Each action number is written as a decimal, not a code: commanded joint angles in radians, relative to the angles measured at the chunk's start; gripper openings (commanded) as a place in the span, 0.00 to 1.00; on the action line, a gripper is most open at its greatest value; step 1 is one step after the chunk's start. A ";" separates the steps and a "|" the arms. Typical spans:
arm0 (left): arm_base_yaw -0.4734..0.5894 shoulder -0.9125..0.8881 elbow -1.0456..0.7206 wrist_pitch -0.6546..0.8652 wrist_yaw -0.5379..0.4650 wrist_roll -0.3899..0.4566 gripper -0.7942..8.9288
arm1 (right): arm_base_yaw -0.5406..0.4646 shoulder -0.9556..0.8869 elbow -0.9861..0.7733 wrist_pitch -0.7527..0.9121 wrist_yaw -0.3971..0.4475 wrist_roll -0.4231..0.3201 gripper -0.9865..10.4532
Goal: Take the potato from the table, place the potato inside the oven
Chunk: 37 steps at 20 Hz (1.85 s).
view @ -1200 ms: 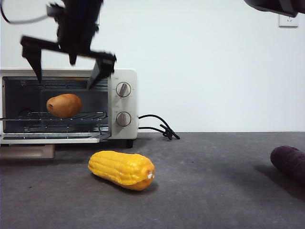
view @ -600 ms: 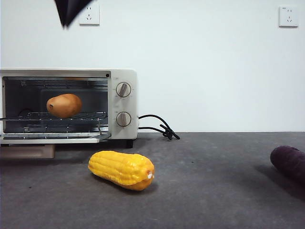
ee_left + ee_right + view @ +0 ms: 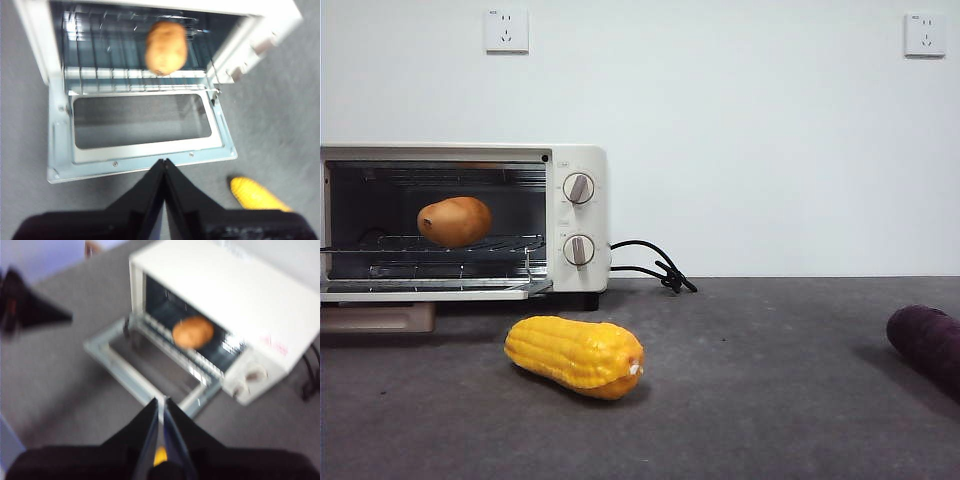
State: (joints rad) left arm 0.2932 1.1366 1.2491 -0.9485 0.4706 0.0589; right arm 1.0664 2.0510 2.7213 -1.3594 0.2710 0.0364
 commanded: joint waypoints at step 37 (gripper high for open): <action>0.281 0.764 0.002 0.077 0.211 -0.033 0.07 | -0.388 -0.896 -1.090 -0.024 0.174 0.050 0.11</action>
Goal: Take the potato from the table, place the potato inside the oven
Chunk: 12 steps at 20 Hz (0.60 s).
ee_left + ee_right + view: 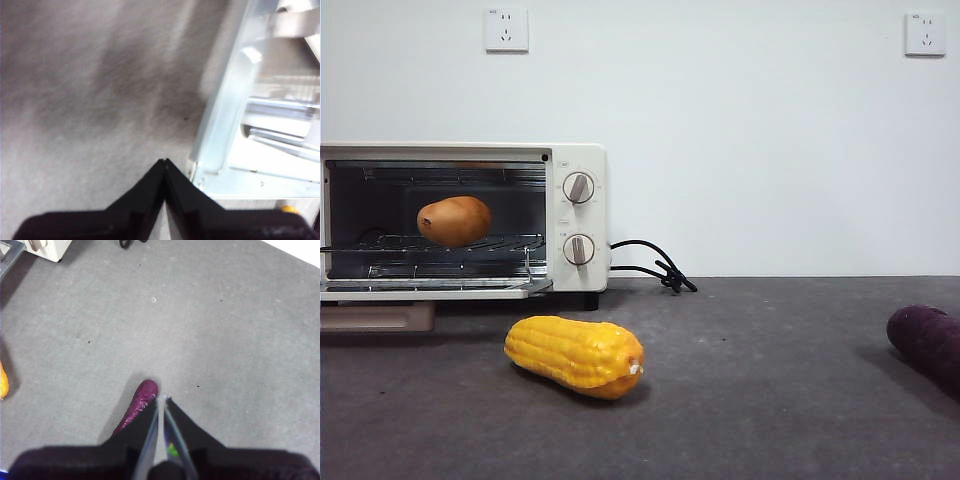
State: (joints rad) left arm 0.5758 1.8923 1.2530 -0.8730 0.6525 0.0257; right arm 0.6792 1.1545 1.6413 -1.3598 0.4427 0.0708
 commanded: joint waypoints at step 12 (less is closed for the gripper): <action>-0.036 0.009 -0.002 -0.016 0.131 0.007 0.07 | 0.000 0.000 -0.010 -0.024 -0.002 0.019 0.11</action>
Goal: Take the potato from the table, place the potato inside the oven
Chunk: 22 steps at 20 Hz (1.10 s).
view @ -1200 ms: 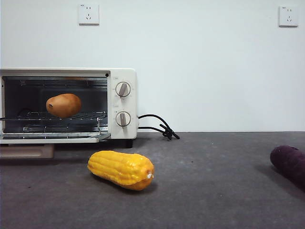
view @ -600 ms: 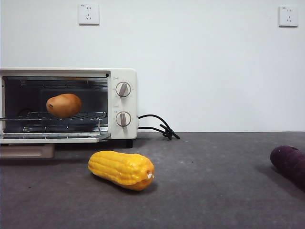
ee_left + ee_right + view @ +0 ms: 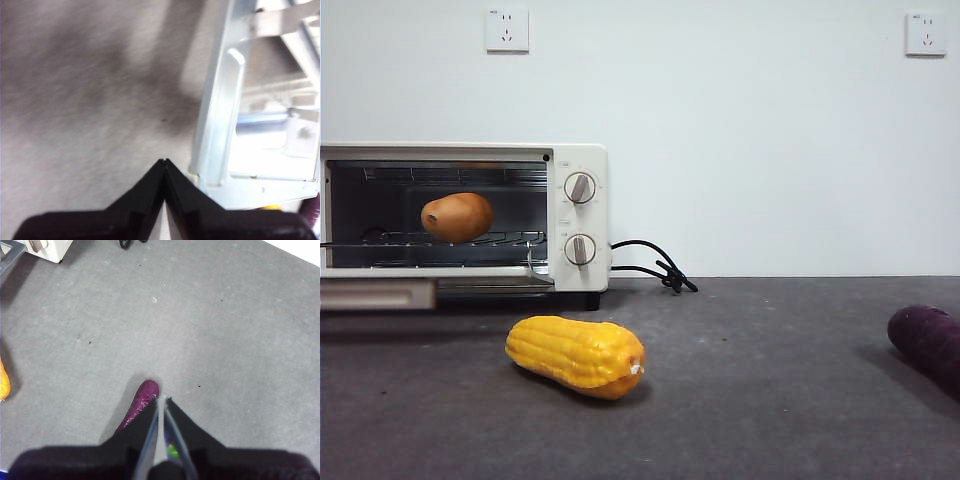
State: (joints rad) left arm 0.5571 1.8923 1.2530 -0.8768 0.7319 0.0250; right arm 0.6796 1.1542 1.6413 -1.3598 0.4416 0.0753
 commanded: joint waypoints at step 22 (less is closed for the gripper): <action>-0.093 0.008 0.245 0.042 0.259 -0.154 0.07 | 0.000 0.000 -0.010 -0.024 -0.003 0.011 0.11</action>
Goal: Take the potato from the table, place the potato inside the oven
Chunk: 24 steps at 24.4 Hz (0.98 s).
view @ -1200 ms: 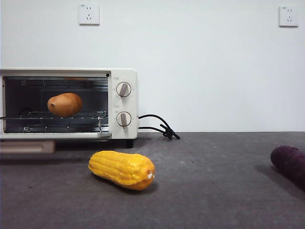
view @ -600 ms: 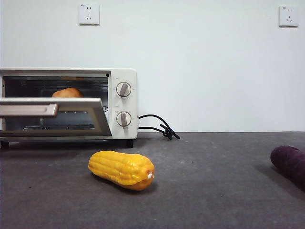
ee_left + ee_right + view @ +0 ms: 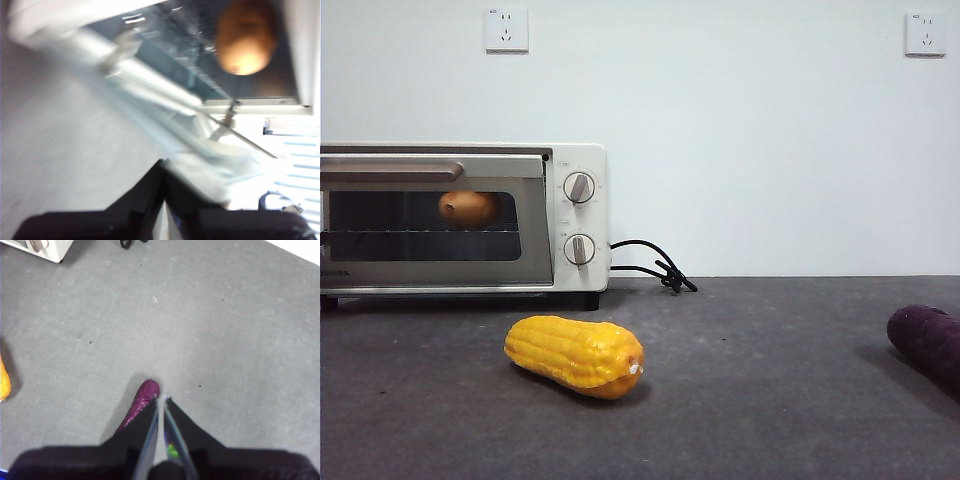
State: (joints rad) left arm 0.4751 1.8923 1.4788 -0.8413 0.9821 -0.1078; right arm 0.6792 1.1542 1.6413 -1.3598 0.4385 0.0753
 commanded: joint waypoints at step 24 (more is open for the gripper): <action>-0.177 -0.039 0.282 -0.051 -0.071 -0.055 0.07 | 0.000 0.002 -0.010 -0.024 0.018 0.047 0.11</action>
State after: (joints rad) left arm 0.3126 1.8736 1.7672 -0.8917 0.9062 -0.1772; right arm 0.6792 1.1545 1.6413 -1.3598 0.4503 0.1066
